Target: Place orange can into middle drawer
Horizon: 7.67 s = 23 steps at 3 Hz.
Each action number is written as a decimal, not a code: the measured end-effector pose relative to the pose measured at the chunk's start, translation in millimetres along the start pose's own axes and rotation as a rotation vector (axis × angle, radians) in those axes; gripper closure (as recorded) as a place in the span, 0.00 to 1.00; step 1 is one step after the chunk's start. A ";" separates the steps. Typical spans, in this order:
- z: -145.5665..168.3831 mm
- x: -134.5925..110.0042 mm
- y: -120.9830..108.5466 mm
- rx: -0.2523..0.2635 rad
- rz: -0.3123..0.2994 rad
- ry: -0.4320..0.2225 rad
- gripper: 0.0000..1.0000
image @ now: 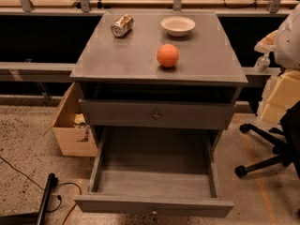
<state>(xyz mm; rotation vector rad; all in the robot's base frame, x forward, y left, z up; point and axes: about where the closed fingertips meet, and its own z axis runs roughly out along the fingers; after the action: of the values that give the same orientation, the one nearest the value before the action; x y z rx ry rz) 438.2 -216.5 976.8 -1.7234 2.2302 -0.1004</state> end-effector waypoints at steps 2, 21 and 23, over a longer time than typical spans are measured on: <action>-1.6 -1.2 -1.5 0.014 0.004 -0.016 0.00; 183.8 -137.6 -108.4 -0.090 0.149 -0.923 1.00; 166.4 -132.4 -53.9 -0.205 0.223 -0.962 1.00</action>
Offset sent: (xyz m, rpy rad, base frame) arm 0.0028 -0.0004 -0.0005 0.0301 -0.0192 -0.0055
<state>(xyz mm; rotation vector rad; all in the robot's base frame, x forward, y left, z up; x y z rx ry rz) 566.2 -81.9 860.1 -1.1812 1.6799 0.8456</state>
